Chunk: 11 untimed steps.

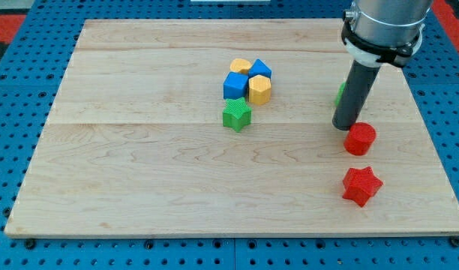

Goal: Point at the yellow hexagon

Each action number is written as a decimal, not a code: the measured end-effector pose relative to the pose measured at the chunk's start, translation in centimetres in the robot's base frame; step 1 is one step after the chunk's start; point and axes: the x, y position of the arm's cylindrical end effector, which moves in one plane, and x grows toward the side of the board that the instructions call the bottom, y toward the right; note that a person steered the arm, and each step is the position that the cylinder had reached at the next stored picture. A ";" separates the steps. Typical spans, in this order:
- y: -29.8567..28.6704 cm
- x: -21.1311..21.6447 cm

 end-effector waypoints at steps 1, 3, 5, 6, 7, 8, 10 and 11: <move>-4.9 -0.9; -15.2 -4.7; -11.8 -6.9; -8.0 -8.5; -7.9 -12.0; -5.5 -12.3; -3.1 -11.8; -0.3 -11.8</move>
